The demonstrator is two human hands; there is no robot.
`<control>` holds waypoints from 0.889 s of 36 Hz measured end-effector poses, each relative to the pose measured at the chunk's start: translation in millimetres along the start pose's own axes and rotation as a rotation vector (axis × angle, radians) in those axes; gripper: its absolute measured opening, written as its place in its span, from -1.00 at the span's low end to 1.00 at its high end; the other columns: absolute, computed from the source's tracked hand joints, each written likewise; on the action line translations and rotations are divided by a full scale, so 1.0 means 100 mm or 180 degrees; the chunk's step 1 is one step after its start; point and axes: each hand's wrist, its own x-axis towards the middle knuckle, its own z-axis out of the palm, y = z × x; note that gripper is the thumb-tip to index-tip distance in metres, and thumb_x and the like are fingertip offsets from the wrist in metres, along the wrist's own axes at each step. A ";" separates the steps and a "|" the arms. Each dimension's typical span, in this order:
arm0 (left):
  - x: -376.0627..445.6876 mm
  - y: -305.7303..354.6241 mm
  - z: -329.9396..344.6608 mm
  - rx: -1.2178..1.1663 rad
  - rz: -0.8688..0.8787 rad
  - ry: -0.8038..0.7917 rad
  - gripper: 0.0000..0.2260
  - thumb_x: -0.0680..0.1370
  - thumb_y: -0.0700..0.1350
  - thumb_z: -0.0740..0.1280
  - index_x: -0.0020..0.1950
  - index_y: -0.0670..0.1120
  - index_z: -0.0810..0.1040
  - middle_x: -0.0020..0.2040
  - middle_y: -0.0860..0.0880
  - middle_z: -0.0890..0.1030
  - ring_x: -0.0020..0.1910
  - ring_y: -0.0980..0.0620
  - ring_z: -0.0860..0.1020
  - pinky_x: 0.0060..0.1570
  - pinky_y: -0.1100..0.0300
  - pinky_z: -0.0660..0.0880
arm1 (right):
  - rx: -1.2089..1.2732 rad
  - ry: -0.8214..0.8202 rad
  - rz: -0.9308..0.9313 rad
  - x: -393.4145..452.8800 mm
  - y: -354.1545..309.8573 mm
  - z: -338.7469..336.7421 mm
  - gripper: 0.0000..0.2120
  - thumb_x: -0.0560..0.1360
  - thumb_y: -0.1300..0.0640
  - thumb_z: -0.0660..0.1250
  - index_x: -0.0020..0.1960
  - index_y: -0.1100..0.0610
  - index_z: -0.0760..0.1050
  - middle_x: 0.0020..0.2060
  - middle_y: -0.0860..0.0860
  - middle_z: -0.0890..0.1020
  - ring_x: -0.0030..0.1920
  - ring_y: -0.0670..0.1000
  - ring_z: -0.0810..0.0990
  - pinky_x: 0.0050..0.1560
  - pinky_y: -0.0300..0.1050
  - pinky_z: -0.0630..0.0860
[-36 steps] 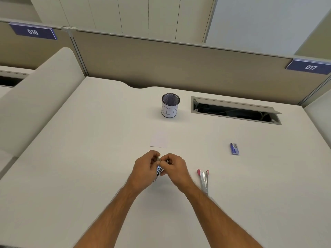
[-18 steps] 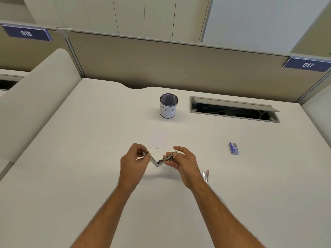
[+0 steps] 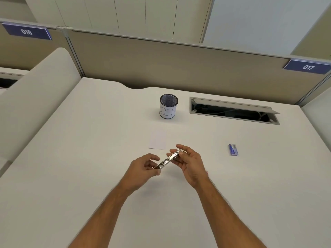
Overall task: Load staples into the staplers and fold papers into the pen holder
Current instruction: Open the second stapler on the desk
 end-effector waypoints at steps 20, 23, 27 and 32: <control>0.12 0.24 0.34 0.1878 0.0838 -0.0276 -0.41 0.52 -0.07 0.30 0.50 0.33 0.30 -0.30 0.05 0.58 -0.37 0.10 0.51 -0.20 0.07 0.59 | 0.0075 -0.0015 0.0092 -0.03 -0.05 -0.03 -0.75 0.64 0.36 0.25 0.29 0.31 0.54 0.12 0.31 0.69 0.18 0.29 0.67 0.17 0.08 0.65; 0.12 0.23 0.34 0.1865 0.0855 -0.0241 -0.43 0.52 -0.07 0.31 0.49 0.32 0.33 -0.27 0.04 0.60 -0.35 0.08 0.53 -0.18 0.06 0.60 | 0.0107 0.0009 0.0086 -0.04 -0.06 -0.02 -0.75 0.65 0.37 0.23 0.29 0.32 0.54 0.12 0.30 0.69 0.16 0.27 0.69 0.14 0.06 0.66; 0.12 0.24 0.32 0.1860 0.0977 -0.0165 -0.53 0.54 -0.09 0.30 0.37 0.35 0.41 -0.29 0.00 0.61 -0.32 0.02 0.55 -0.21 0.05 0.58 | 0.0017 0.0166 0.0059 -0.05 -0.03 0.01 -0.76 0.64 0.38 0.23 0.27 0.34 0.55 0.07 0.31 0.70 0.04 0.23 0.71 0.11 0.08 0.67; 0.14 0.25 0.34 0.1975 0.1000 -0.0063 -0.70 0.56 -0.05 0.30 0.22 0.28 0.44 -0.30 0.06 0.62 -0.35 0.04 0.56 -0.24 0.06 0.58 | -0.0180 0.0412 0.0002 -0.05 0.02 0.06 -0.78 0.63 0.40 0.23 0.21 0.33 0.58 -0.06 0.27 0.71 -0.08 0.21 0.72 0.10 0.11 0.67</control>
